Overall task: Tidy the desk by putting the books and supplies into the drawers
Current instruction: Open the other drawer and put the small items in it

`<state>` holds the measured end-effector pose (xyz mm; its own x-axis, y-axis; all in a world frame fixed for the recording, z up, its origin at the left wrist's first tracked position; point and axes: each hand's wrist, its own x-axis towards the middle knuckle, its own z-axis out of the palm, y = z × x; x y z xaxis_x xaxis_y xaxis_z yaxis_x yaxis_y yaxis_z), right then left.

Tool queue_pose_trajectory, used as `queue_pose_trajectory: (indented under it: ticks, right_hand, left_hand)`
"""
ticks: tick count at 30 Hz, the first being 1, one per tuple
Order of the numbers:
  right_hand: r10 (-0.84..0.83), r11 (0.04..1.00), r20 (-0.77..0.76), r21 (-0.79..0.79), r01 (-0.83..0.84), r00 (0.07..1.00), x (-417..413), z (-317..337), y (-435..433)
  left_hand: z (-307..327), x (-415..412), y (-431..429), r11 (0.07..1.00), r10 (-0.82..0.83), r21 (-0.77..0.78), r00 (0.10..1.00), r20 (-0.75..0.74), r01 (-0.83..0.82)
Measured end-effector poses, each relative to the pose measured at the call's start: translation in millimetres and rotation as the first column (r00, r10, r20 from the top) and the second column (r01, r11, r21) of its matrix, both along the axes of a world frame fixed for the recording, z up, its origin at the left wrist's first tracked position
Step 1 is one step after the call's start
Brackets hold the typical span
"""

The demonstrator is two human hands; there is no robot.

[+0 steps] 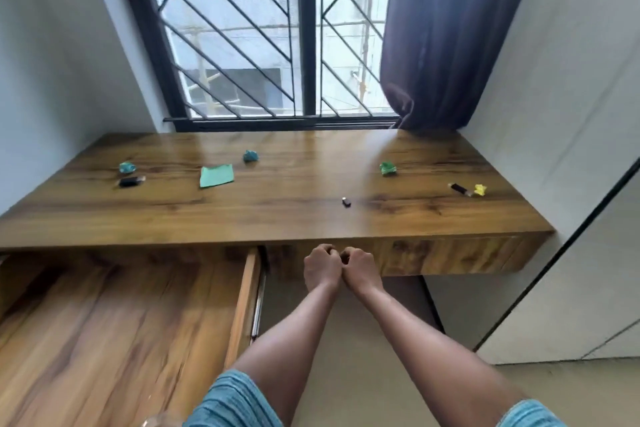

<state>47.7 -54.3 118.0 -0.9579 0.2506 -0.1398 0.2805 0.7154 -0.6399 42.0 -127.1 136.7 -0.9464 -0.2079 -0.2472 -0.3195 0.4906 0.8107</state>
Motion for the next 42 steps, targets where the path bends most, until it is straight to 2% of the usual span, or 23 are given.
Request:
queue_pose_trajectory:
  ticks: [5, 8, 15, 18, 26, 30, 34, 37, 39, 42]
  right_hand:
    - [-0.074, 0.99, -0.043, 0.114, 0.078, 0.996, -58.7, 12.1, 71.4]
    - [-0.144, 0.975, -0.06, 0.16, 0.152, 0.988, -85.8, 17.6, 113.2]
    - [-0.264, 0.896, -0.033, 0.362, 0.258, 0.964, -129.3, 1.4, 204.3]
    - [-0.264, 0.872, 0.001, 0.428, 0.238, 0.964, -150.6, -3.9, 237.9]
    - [-0.277, 0.835, 0.124, 0.522, 0.175, 0.953, -210.5, -21.4, 298.3]
    - [-0.276, 0.822, 0.112, 0.542, 0.174, 0.955, -230.4, -18.2, 296.8]
    - [-0.207, 0.815, 0.031, 0.559, 0.155, 0.978, -240.1, -20.2, 282.3]
    - [-0.097, 0.846, -0.087, 0.518, 0.128, 0.991, -245.0, -18.9, 262.4]
    - [-0.003, 0.872, -0.085, 0.487, 0.045, 0.996, -251.4, -21.0, 250.6]
    - [0.15, 0.851, -0.163, 0.524, -0.043, 0.975, -260.6, -12.6, 221.6]
  left_hand:
    - [14.6, -67.4, 56.8, 0.993, -0.111, 0.017, 0.991, -0.073, 0.113]
    - [19.5, -93.4, 88.2, 0.975, -0.223, -0.029, 0.969, -0.109, 0.221]
    - [3.0, -146.1, 156.4, 0.926, -0.377, -0.088, 0.915, -0.146, 0.367]
    - [-7.6, -165.0, 180.1, 0.907, -0.417, -0.12, 0.897, -0.145, 0.403]
    - [-20.5, -205.2, 224.0, 0.927, -0.36, -0.156, 0.926, -0.116, 0.341]
    - [-26.8, -215.6, 232.3, 0.941, -0.318, -0.163, 0.939, -0.13, 0.296]
    - [-25.9, -225.1, 227.7, 0.946, -0.281, -0.215, 0.944, -0.173, 0.242]
    - [-22.2, -233.9, 211.1, 0.949, -0.238, -0.256, 0.95, -0.202, 0.183]
    - [-19.2, -237.7, 191.2, 0.951, -0.197, -0.28, 0.954, -0.225, 0.131]
    - [-15.9, -240.5, 153.0, 0.948, -0.1, -0.319, 0.96, -0.261, 0.012]
